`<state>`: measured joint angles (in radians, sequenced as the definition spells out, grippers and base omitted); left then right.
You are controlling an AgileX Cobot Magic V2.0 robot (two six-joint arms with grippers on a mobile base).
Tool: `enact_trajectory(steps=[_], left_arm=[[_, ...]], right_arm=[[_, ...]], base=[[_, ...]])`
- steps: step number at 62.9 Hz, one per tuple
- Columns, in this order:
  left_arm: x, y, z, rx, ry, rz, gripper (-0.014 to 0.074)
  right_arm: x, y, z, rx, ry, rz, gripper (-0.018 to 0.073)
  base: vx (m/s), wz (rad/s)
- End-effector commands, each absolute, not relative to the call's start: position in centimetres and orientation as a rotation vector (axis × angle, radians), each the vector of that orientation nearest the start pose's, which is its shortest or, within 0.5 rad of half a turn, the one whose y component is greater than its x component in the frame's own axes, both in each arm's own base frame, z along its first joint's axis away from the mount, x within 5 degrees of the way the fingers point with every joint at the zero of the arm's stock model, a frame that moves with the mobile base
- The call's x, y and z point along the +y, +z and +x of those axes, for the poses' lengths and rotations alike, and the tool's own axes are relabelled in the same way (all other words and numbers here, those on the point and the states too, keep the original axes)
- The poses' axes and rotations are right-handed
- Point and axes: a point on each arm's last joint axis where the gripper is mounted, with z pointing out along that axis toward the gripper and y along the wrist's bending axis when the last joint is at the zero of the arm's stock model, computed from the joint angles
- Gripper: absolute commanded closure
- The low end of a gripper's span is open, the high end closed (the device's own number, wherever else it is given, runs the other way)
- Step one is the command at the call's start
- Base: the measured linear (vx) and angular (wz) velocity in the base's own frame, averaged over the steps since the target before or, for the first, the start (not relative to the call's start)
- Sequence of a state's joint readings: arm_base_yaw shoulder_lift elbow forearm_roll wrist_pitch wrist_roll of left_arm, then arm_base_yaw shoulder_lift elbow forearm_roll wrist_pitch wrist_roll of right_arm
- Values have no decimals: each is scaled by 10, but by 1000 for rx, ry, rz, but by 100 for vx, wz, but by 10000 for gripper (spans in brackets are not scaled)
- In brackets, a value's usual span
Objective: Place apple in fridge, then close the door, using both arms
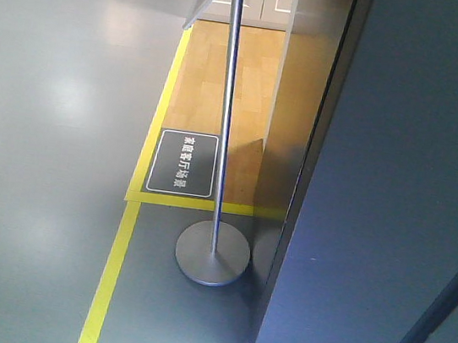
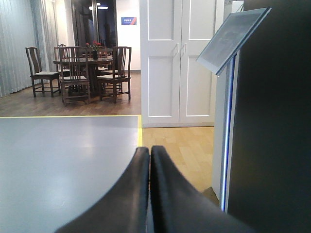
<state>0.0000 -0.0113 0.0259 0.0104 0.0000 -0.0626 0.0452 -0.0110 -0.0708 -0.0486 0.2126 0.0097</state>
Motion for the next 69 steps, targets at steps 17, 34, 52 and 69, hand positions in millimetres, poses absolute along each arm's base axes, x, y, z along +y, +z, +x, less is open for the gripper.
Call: enact_trajectory(steps=[17, 34, 52, 69], left_arm=[[0, 206, 55, 1427, -57, -49, 603], [0, 206, 55, 1427, -57, -49, 603], [0, 206, 55, 1427, -57, -49, 603], [0, 206, 55, 1427, -57, -49, 603]], right_arm=[[2, 203, 56, 1467, 37, -17, 563], [2, 197, 56, 1536, 36, -19, 563], [2, 197, 56, 1534, 32, -23, 563], [2, 197, 56, 1534, 32, -23, 563]], base=[[0, 0], [0, 0], [0, 0], [0, 0]])
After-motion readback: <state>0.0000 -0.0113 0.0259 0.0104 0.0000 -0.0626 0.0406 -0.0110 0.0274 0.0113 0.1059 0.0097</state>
